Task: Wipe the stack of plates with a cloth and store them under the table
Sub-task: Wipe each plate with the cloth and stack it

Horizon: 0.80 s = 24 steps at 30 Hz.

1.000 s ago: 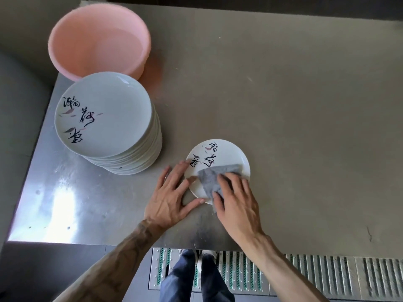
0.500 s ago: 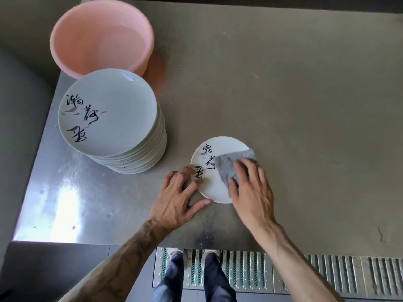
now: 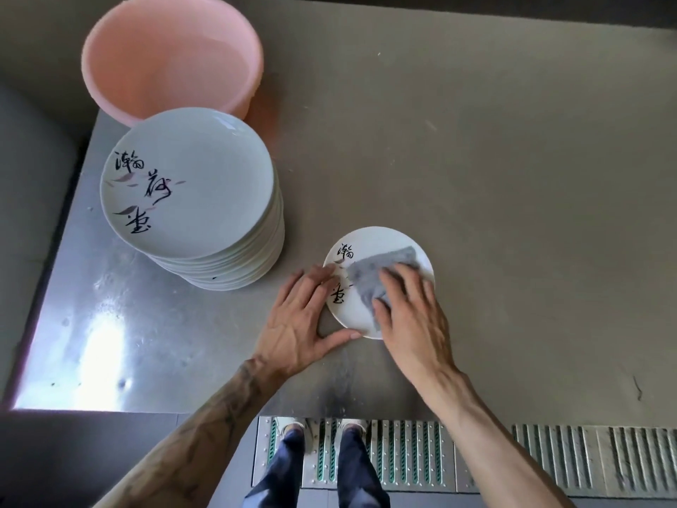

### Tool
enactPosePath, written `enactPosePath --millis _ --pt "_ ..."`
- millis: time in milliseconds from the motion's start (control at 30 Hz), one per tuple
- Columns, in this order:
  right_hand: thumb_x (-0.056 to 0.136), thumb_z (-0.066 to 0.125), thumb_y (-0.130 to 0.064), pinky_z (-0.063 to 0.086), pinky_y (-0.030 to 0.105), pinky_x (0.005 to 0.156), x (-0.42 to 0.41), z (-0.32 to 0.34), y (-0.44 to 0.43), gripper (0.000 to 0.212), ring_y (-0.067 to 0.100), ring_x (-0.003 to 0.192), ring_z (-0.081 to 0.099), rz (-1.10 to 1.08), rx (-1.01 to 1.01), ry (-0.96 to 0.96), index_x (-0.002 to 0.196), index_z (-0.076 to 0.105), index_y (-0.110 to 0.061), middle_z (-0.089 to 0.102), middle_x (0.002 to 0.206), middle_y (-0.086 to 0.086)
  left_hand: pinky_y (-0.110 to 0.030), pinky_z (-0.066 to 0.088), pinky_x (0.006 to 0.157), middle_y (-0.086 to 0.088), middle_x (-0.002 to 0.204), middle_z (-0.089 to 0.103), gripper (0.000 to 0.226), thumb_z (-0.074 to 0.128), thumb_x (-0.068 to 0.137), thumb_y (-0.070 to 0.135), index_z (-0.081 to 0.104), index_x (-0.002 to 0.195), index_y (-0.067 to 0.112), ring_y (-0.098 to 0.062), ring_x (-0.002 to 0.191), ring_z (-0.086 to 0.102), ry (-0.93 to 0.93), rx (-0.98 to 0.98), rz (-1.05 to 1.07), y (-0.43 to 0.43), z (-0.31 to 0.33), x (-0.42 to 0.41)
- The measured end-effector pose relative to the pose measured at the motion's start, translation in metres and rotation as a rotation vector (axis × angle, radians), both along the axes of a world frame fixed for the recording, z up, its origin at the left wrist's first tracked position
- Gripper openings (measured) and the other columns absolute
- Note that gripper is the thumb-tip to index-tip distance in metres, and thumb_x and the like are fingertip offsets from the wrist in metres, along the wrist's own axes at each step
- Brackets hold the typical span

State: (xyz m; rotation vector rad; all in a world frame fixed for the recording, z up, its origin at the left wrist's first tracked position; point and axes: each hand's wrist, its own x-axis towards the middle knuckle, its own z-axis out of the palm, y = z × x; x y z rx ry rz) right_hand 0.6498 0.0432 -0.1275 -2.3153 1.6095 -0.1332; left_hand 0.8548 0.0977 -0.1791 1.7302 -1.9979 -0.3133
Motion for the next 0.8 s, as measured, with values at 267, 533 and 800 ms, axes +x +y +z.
enactPosePath --millis 267,533,800 --pt "0.093 0.06 -0.036 0.046 0.034 0.104 -0.003 0.006 0.025 0.049 0.022 0.122 0.05 0.027 -0.01 0.013 0.139 0.057 -0.017 0.052 0.139 0.001 -0.045 0.031 0.12 -0.006 0.134 0.057 0.08 0.071 0.08 0.077 0.064 0.121 0.009 -0.019 0.148 0.04 0.008 -0.1 0.013 0.004 -0.012 -0.001" --pt "0.095 0.06 -0.033 0.047 0.036 0.105 -0.003 -0.001 0.03 0.046 0.023 0.12 0.05 0.009 -0.023 -0.032 0.138 0.058 -0.017 0.052 0.14 0.0 -0.045 0.022 0.124 0.0 0.166 0.031 0.083 0.056 0.089 0.078 0.053 0.146 0.018 -0.018 0.151 0.034 -0.047 0.033 0.024 0.0 0.0 -0.003" --pt "0.095 0.062 -0.035 0.047 0.037 0.106 -0.004 0.002 0.014 0.048 0.026 0.126 0.047 -0.106 -0.06 0.058 0.139 0.057 -0.015 0.051 0.141 0.005 -0.052 0.016 0.127 -0.003 0.14 0.058 0.064 0.053 0.098 0.068 0.064 0.135 0.016 -0.022 0.154 0.031 -0.188 -0.038 0.0 0.0 0.003 0.001"
